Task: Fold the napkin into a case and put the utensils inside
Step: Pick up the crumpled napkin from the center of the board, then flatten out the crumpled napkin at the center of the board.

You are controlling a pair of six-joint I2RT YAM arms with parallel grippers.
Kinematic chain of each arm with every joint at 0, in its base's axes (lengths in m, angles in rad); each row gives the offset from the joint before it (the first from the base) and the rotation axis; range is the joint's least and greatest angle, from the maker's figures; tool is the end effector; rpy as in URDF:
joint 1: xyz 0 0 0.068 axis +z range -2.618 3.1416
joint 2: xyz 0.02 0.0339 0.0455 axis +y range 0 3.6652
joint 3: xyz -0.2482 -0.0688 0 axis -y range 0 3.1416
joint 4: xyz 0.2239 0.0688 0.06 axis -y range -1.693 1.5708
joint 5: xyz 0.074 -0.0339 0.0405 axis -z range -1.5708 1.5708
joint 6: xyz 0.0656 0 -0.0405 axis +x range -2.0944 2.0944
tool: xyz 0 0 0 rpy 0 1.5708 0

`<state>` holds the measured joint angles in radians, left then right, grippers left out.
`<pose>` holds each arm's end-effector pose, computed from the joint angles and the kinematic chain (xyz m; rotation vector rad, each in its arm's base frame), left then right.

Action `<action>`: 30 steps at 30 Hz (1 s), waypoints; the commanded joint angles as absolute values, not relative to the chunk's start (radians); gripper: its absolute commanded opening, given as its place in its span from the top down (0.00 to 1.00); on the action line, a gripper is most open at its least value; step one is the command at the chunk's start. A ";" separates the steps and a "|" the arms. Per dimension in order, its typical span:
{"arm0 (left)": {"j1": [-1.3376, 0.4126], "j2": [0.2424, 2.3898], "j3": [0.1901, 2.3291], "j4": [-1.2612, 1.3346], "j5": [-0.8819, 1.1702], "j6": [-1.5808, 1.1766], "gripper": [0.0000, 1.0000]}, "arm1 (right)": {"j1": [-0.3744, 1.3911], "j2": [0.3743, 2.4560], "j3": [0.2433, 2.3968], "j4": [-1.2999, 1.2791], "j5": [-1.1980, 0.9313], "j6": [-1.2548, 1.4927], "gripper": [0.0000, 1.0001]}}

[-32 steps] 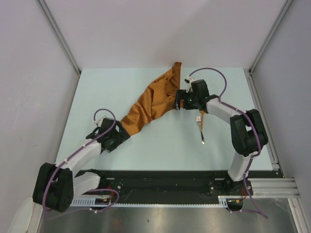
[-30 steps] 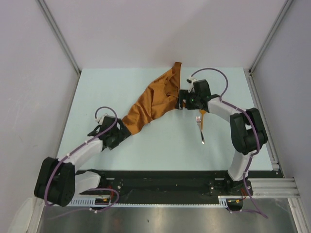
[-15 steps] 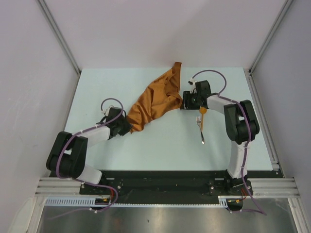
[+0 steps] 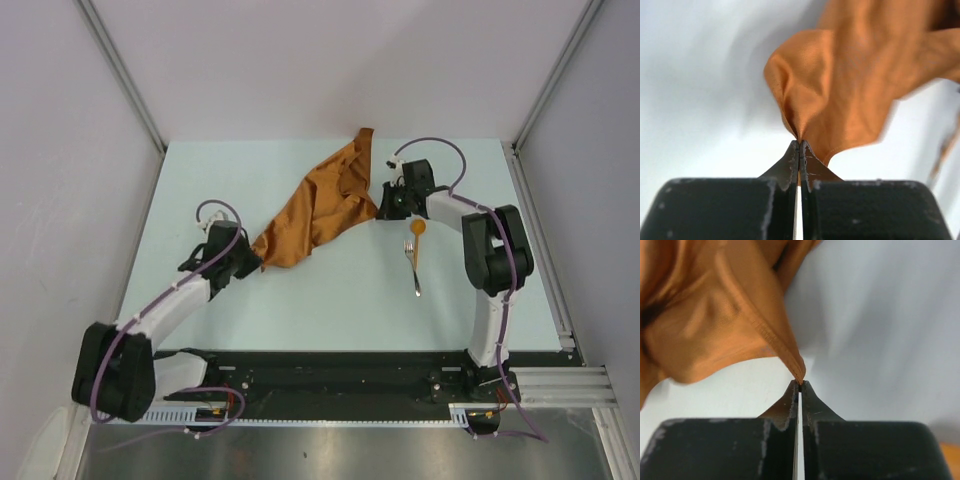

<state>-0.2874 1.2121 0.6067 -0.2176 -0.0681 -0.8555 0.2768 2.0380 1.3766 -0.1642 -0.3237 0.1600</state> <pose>0.2371 -0.0654 0.1656 -0.7152 2.3334 -0.4479 0.4153 0.1397 0.1448 -0.2952 2.4050 0.5902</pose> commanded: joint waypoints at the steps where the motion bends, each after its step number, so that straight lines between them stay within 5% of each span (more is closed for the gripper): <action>1: -0.284 1.004 0.730 -0.264 -0.015 -0.739 1.00 | 0.313 1.782 1.355 -0.204 -0.318 0.156 1.00; 6: -0.281 0.771 0.903 -0.354 -0.020 -0.657 1.00 | 0.348 1.395 1.276 -0.229 -0.278 0.169 1.00; 16: -0.281 0.641 1.386 -0.381 0.162 -0.580 1.00 | 0.350 0.846 1.402 -0.324 -0.374 0.210 1.00; 22: -0.281 0.637 1.522 -0.410 0.157 -0.577 1.00 | 0.350 0.724 1.444 -0.301 -0.380 0.267 1.00; 30: -0.281 0.753 1.338 -0.476 -0.138 -0.586 1.00 | 0.341 0.889 1.280 -0.165 -0.322 0.310 1.00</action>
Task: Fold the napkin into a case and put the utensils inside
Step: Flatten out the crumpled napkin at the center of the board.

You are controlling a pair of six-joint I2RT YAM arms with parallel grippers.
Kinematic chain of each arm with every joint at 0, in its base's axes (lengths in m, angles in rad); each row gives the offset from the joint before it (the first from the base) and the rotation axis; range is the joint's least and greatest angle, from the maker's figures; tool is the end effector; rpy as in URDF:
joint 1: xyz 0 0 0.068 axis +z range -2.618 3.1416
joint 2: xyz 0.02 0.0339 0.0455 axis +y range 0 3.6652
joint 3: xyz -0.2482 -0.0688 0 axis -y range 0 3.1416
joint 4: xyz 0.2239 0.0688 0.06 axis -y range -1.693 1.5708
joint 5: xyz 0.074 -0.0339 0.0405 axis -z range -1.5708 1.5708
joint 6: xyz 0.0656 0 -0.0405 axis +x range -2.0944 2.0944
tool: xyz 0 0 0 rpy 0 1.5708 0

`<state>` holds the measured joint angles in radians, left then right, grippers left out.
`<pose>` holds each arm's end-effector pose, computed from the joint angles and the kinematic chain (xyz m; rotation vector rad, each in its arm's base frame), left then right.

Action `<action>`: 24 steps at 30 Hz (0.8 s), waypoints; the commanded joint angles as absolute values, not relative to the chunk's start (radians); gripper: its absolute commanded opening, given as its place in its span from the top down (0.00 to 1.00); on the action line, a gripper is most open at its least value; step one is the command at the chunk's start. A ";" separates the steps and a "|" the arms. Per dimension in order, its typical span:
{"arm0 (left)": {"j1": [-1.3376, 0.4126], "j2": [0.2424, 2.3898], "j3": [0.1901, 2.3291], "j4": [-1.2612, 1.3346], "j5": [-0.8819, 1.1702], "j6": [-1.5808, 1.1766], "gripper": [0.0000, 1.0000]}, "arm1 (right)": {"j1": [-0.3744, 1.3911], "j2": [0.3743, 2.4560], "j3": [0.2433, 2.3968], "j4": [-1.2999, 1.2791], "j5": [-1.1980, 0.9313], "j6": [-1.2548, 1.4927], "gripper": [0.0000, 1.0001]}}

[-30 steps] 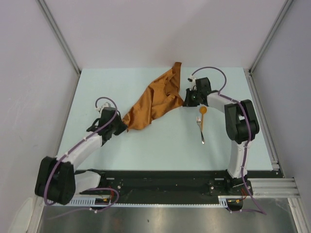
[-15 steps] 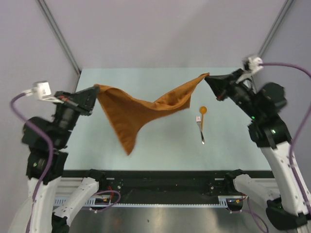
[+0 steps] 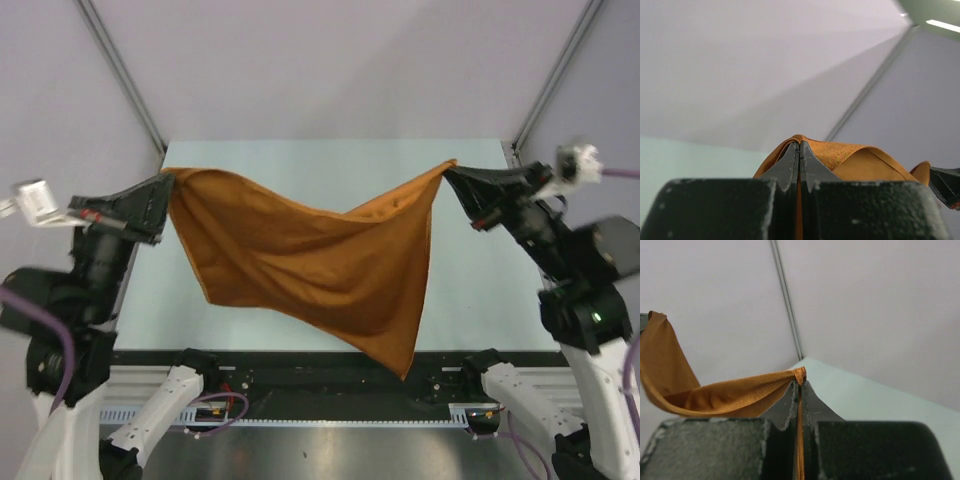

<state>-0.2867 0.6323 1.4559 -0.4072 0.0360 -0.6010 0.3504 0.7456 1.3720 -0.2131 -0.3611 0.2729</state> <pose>0.0526 -0.0180 0.5217 -0.1539 1.1817 -0.8049 0.0933 0.0588 0.5161 -0.3733 1.1607 0.7551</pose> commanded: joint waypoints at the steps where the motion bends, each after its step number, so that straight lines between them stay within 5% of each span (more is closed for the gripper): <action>1: -0.281 0.777 1.310 -0.471 -0.167 -0.594 1.00 | 0.333 0.925 1.238 -0.140 -0.325 0.311 1.00; 10: -0.212 1.296 1.210 -0.410 -0.431 -0.702 1.00 | 0.219 1.480 1.213 0.173 -0.388 0.361 1.00; 16: -0.100 1.673 1.328 -0.298 -0.378 -0.701 1.00 | 0.213 1.995 1.570 0.152 -0.426 0.324 1.00; 17: -0.097 1.710 1.391 -0.288 -0.374 -0.684 0.84 | 0.212 2.053 1.625 0.090 -0.426 0.322 0.99; 18: -0.095 1.747 1.432 -0.310 -0.388 -0.674 0.68 | 0.212 2.097 1.741 0.048 -0.414 0.319 0.80; 20: -0.095 1.821 1.542 -0.368 -0.425 -0.631 0.38 | 0.212 2.189 1.843 -0.096 -0.403 0.301 0.63; 21: -0.095 1.835 1.575 -0.392 -0.442 -0.618 0.33 | 0.210 2.206 1.906 -0.135 -0.379 0.293 0.45; 24: -0.094 1.847 1.675 -0.506 -0.451 -0.589 0.11 | 0.212 2.218 1.960 -0.273 -0.321 0.262 0.24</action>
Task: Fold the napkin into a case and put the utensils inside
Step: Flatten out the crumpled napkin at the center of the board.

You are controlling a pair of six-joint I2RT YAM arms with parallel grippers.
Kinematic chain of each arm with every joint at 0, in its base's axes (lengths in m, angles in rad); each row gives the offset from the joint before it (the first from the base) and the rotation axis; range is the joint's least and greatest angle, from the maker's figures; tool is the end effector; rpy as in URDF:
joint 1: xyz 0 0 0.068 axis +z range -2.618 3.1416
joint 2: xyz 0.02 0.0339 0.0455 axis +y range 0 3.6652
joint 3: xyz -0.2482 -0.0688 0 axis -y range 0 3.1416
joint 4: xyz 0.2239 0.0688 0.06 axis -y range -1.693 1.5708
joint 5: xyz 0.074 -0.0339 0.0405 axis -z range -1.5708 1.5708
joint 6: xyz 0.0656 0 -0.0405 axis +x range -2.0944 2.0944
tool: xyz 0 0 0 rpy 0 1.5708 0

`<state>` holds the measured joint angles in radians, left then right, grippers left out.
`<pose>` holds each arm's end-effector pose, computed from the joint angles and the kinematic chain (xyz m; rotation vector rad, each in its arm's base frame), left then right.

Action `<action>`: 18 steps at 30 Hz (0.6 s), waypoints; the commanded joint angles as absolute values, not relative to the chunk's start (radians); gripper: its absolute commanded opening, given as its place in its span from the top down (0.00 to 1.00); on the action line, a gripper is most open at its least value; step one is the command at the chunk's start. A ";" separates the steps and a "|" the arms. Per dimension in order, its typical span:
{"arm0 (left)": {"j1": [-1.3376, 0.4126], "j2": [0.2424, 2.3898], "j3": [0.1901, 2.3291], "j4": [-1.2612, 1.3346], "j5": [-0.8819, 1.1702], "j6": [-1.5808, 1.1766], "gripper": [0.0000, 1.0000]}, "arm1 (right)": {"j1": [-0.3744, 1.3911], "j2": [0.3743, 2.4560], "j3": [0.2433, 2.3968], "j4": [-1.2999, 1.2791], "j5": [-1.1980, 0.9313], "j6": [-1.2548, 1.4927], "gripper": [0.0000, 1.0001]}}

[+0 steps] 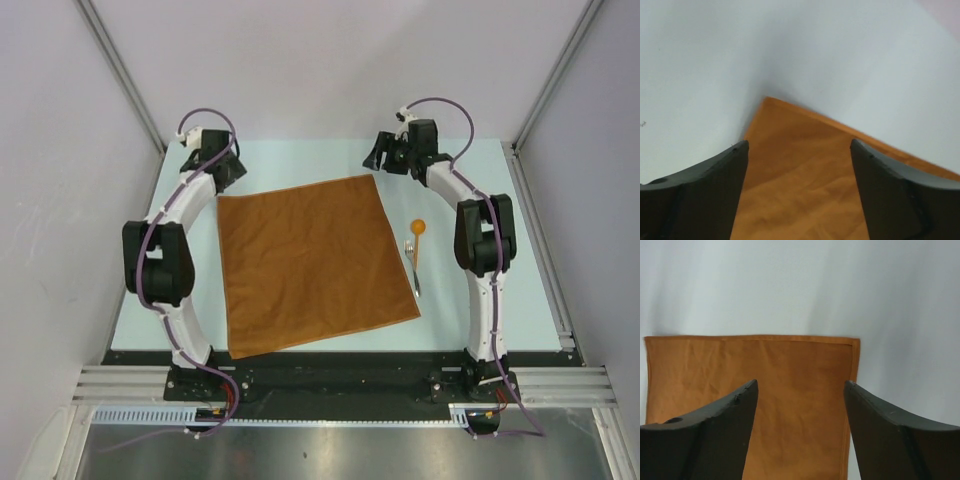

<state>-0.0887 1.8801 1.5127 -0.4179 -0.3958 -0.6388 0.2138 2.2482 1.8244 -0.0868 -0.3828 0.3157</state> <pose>0.4218 -0.0121 0.2304 -0.7999 2.1385 0.0910 0.5049 0.1347 0.2036 -0.1317 2.1169 0.7173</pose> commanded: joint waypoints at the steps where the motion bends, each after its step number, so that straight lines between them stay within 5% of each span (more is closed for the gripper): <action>1: -0.095 1.842 1.690 -0.535 -0.451 -0.594 0.10 | 0.212 2.197 1.951 -0.293 -0.307 0.253 0.22; 11: -0.140 1.635 1.203 -0.295 -0.069 -0.709 0.22 | 0.311 2.000 1.630 -0.315 -0.224 0.239 0.17; 18: -0.129 1.781 1.227 -0.350 -0.075 -0.773 0.24 | 0.393 2.060 1.609 -0.276 -0.085 0.318 0.24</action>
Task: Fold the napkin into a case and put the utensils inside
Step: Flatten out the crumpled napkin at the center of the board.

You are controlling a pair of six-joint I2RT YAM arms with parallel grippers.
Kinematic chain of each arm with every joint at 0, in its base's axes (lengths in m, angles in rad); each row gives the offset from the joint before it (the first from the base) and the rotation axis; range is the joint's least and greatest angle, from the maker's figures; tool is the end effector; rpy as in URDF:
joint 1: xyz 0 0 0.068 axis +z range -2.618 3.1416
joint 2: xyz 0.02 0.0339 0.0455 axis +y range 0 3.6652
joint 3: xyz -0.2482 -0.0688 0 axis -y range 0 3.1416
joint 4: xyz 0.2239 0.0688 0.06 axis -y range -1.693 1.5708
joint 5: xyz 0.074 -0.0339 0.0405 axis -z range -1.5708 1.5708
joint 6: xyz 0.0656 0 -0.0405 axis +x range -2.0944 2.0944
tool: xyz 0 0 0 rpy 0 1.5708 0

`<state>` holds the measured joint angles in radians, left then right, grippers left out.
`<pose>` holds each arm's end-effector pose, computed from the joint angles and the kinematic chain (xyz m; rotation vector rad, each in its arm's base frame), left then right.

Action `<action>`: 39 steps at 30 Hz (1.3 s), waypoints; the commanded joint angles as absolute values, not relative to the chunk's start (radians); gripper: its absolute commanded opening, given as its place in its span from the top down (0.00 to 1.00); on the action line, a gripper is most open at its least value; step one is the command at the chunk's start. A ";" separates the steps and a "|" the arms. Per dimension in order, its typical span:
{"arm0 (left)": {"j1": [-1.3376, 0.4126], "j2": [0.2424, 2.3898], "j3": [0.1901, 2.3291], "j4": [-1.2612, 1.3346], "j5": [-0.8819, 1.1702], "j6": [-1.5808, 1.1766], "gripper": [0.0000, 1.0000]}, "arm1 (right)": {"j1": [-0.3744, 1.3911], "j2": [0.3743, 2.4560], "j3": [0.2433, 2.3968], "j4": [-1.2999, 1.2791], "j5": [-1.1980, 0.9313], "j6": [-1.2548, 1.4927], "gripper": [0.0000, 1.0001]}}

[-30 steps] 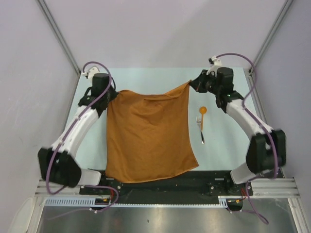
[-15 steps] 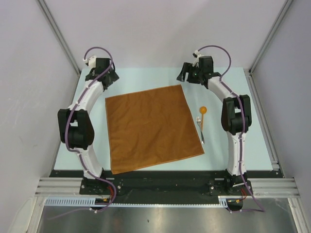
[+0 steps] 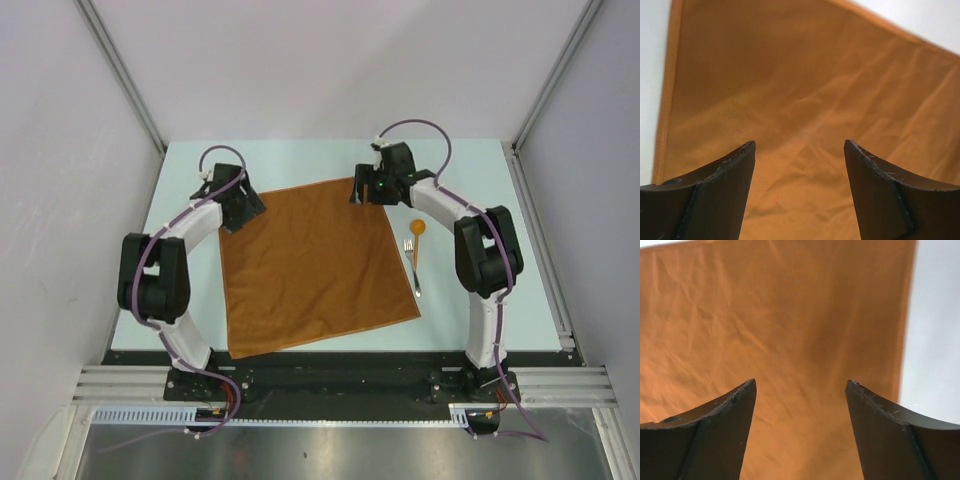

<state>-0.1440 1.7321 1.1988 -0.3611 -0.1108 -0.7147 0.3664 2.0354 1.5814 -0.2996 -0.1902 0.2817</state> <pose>0.3675 -0.0460 0.1878 -0.7421 2.3585 -0.2373 0.4247 0.1763 0.1964 -0.1981 2.3632 0.5409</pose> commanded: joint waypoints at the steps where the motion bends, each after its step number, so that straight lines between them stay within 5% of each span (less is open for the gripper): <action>1: -0.124 1.814 1.236 -0.354 -0.074 -0.779 0.24 | 0.399 2.092 1.618 -0.281 -0.065 0.319 0.25; 10: -0.005 2.097 1.442 -0.465 0.093 -0.873 0.27 | 0.403 2.244 1.747 -0.284 0.040 0.373 0.29; 24: 0.097 2.480 1.969 -0.534 0.210 -0.871 0.29 | 0.295 2.535 2.051 -0.232 -0.178 0.583 0.30; 39: 0.118 2.562 2.324 -0.489 0.294 -0.756 0.28 | 0.250 2.744 2.339 -0.106 -0.276 0.753 0.32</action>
